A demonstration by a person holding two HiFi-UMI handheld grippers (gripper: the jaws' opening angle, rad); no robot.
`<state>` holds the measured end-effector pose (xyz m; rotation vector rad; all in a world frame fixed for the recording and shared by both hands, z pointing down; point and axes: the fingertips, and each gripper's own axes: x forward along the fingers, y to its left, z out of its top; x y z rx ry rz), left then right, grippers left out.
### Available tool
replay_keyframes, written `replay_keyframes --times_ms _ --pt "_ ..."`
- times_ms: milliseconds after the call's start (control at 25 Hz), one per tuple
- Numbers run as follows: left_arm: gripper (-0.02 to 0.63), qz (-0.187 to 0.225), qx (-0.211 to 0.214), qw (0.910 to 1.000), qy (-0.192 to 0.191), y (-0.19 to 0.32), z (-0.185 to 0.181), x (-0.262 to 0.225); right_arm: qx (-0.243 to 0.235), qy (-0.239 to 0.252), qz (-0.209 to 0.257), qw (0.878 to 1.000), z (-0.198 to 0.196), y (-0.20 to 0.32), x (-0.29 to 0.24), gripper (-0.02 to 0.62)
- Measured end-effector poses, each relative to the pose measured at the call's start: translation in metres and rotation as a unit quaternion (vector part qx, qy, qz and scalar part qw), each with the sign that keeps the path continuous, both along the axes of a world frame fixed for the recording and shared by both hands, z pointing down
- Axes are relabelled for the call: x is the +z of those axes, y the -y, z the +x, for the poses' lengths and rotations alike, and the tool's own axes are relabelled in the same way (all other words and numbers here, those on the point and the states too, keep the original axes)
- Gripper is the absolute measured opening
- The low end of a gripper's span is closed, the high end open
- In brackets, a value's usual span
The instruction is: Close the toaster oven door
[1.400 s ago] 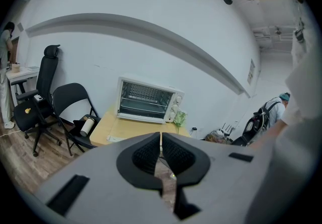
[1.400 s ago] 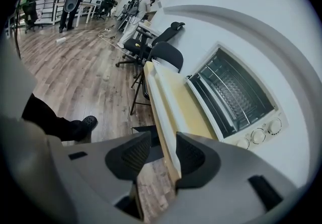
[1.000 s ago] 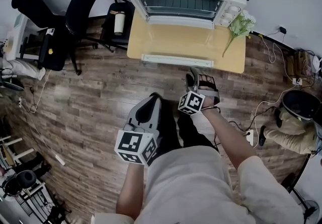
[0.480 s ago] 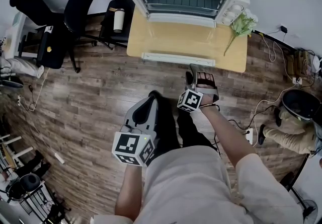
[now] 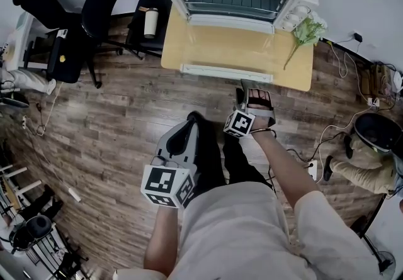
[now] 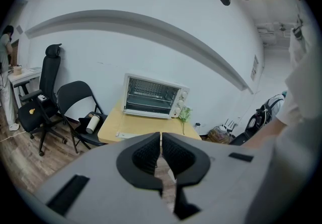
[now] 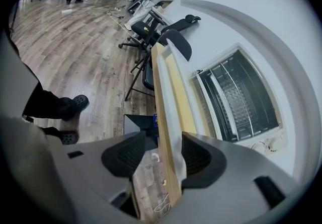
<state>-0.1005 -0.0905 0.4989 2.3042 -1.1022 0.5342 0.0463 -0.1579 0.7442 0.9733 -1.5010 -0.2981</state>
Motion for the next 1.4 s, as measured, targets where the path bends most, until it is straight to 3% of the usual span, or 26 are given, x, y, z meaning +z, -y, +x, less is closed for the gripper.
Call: replay_keyframes --times_ms 280,480,1400 --pt "0.014 0.0 -0.002 1.0 0.001 0.0 -0.002 0.0 -0.004 -0.007 -0.008 1.0 0.001 0.001 0.005 0.198" --pt "0.014 0.0 0.001 1.0 0.004 0.0 0.001 0.0 -0.008 -0.021 0.01 1.0 0.006 0.005 -0.004 0.16" --pt "0.014 0.016 0.003 0.9999 0.006 -0.005 0.012 -0.013 -0.008 -0.022 0.083 0.996 0.016 0.024 -0.061 0.13"
